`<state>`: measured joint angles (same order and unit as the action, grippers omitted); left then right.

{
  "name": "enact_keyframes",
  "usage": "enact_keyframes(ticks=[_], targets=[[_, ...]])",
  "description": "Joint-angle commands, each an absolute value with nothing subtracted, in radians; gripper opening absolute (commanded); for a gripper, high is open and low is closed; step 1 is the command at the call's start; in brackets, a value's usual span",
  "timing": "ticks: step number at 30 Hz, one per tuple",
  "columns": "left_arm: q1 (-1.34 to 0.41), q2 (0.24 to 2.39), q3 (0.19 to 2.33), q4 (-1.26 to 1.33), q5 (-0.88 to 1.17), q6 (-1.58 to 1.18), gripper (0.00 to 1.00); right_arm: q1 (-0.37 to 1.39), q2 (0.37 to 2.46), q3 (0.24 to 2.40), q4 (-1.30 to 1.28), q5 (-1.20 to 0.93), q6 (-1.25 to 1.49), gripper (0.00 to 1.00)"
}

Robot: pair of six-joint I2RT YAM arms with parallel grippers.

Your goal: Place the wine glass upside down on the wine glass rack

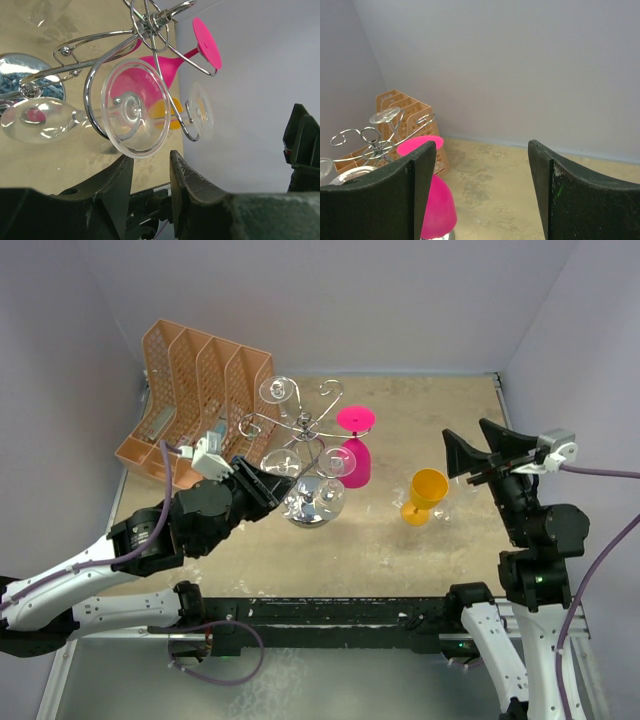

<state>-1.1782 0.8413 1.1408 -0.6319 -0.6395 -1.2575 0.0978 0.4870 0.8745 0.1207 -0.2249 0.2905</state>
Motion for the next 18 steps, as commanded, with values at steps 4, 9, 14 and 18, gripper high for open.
enact_keyframes(ticks=[4,9,14,18], targets=[[-1.173,0.825,1.199,-0.642,-0.513,-1.203,0.34,0.101,0.508,0.898,0.114,-0.233,0.361,0.77],[-1.173,0.789,1.213,-0.598,-0.415,-1.162,0.35,0.102,0.613,0.983,-0.074,-0.279,0.367,0.78],[-1.173,0.78,1.209,-0.461,-0.223,-1.048,0.35,0.101,0.698,1.018,-0.277,-0.255,0.35,0.75],[-1.173,0.794,1.235,-0.358,-0.127,-0.943,0.36,0.101,0.732,1.023,-0.407,-0.266,0.275,0.74]])
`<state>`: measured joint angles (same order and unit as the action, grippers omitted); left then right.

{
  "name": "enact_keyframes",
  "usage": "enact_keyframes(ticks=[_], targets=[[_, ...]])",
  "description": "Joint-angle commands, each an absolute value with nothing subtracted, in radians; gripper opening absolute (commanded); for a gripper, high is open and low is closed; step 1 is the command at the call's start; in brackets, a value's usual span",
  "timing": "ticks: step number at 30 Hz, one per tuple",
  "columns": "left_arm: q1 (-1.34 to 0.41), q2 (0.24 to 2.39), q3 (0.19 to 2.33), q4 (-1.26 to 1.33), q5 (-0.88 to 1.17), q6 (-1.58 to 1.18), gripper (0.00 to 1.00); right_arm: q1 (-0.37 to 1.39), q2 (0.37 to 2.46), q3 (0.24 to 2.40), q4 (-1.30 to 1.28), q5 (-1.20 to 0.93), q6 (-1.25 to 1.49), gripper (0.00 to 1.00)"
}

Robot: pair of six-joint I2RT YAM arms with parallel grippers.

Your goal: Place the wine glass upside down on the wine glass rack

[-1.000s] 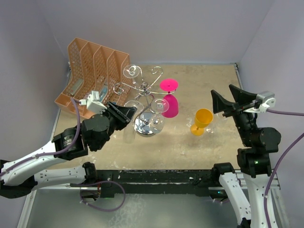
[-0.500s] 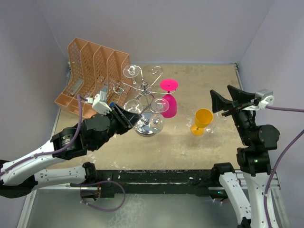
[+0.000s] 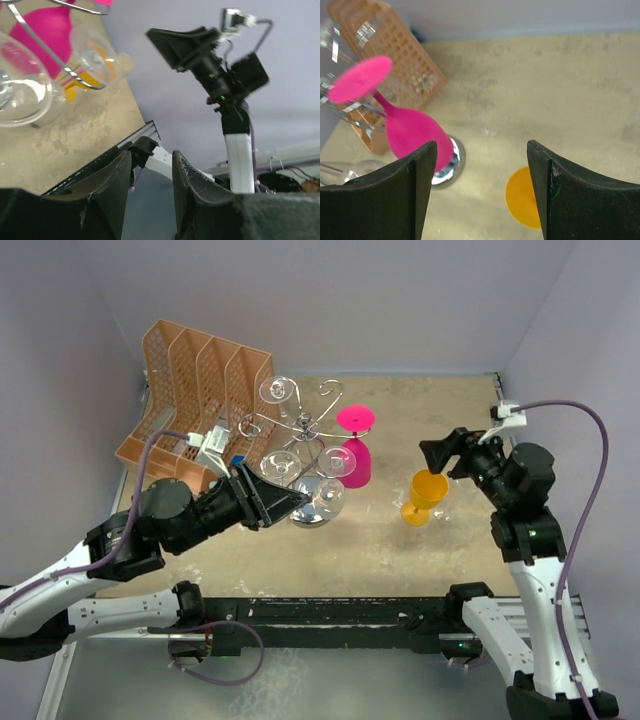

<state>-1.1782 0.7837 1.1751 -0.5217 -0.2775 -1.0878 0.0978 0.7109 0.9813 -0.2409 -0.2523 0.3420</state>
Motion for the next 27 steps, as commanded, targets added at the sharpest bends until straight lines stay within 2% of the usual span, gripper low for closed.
enact_keyframes(ticks=[1,7,10,16,23,27], targets=[[-1.173,0.802,1.253,-0.364,-0.134,-0.912,0.36,0.101,0.738,1.019,-0.435,-0.283,0.251,0.74],[-1.173,0.835,1.327,-0.442,-0.383,-0.772,0.36,0.101,0.745,0.986,-0.508,-0.19,0.24,0.7],[-1.173,0.835,1.331,-0.427,-0.426,-0.741,0.36,0.101,0.784,0.977,-0.521,-0.142,0.26,0.64],[-1.173,0.813,1.331,-0.413,-0.47,-0.714,0.37,0.105,0.849,0.899,-0.456,-0.212,0.29,0.55],[-1.173,0.784,1.327,-0.425,-0.506,-0.697,0.37,0.185,0.881,0.877,-0.422,-0.158,0.307,0.57],[-1.173,0.773,1.327,-0.431,-0.519,-0.69,0.38,0.335,0.935,0.885,-0.448,0.018,0.39,0.56]])
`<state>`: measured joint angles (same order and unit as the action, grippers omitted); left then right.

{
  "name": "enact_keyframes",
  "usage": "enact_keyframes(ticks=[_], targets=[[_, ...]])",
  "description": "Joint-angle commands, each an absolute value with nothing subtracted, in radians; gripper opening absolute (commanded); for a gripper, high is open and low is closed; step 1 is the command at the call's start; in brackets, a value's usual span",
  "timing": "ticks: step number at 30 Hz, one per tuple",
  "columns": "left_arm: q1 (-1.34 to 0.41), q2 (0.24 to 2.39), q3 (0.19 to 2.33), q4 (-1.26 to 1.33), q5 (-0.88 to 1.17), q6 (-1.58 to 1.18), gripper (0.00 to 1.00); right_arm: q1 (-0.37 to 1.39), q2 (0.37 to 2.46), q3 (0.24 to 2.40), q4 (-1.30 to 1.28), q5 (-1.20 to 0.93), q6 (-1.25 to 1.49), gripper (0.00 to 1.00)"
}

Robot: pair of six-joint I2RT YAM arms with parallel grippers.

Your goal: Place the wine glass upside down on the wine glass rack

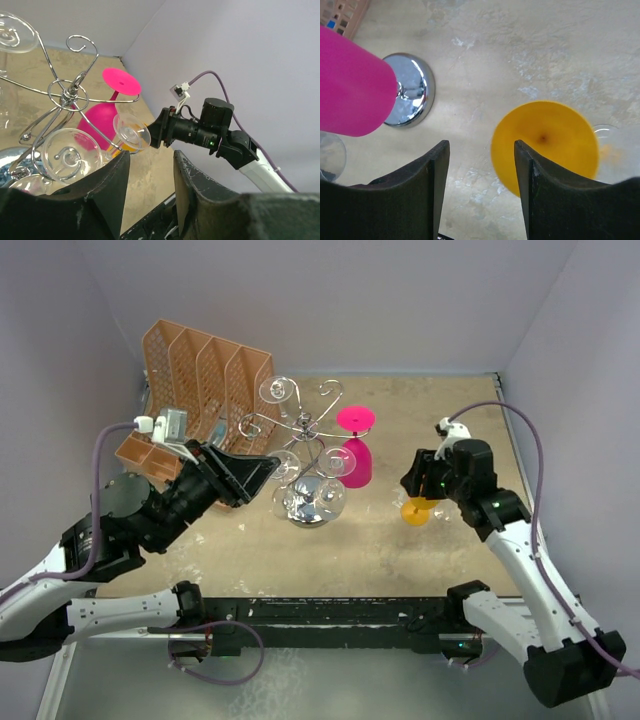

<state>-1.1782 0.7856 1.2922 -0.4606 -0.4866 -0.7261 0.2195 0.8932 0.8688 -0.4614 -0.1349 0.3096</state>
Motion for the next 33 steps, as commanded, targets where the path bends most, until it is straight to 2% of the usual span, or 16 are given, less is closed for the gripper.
enact_keyframes(ticks=[1,7,10,16,20,23,33], targets=[[-1.173,0.771,1.327,-0.432,-0.522,-0.688,0.38,0.355,0.948,0.887,-0.458,0.048,0.406,0.56],[-1.173,0.759,1.326,-0.44,-0.529,-0.687,0.38,0.371,0.979,0.897,-0.497,0.182,0.484,0.47],[-1.174,0.758,1.33,-0.445,-0.531,-0.686,0.38,0.372,0.987,0.898,-0.503,0.197,0.496,0.45],[-1.173,0.756,1.338,-0.448,-0.534,-0.683,0.38,0.374,1.015,0.898,-0.483,0.197,0.496,0.33],[-1.173,0.758,1.347,-0.443,-0.54,-0.679,0.38,0.376,1.046,0.898,-0.467,0.206,0.484,0.2],[-1.173,0.772,1.365,-0.443,-0.539,-0.674,0.38,0.377,1.062,0.956,-0.473,0.221,0.468,0.0],[-1.173,0.843,1.413,-0.43,-0.539,-0.681,0.43,0.382,0.947,1.173,-0.431,0.169,0.45,0.0]])
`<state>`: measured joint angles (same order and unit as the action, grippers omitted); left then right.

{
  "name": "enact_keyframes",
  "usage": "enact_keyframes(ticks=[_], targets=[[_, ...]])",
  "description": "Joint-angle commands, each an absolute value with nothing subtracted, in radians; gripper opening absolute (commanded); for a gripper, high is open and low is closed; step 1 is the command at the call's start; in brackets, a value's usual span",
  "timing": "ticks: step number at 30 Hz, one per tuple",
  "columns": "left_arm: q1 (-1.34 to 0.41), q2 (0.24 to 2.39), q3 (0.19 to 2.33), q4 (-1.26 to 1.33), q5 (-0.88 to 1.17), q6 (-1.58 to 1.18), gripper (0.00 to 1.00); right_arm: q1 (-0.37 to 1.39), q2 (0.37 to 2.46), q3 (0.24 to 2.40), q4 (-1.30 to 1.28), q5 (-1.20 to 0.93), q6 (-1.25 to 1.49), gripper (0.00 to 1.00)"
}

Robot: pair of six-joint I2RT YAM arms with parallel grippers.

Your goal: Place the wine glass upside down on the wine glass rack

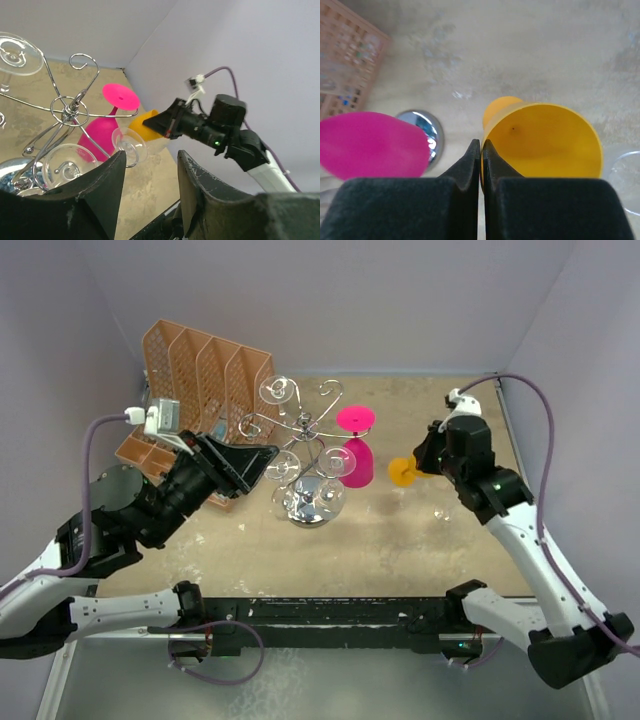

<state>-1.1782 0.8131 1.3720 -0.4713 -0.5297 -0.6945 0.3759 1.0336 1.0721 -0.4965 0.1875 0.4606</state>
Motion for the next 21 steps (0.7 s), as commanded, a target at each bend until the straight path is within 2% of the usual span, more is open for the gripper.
enact_keyframes(ticks=[1,14,21], targets=[[-1.173,0.853,1.416,-0.425,-0.538,-0.683,0.44,0.382,0.925,1.181,-0.405,0.163,0.451,0.0],[-1.173,1.003,1.451,-0.275,-0.397,-0.746,0.51,0.382,0.626,1.14,0.066,0.032,0.509,0.0],[-1.174,1.055,1.35,0.034,-0.369,-0.877,0.53,0.381,0.545,1.063,0.329,-0.103,0.618,0.0]])
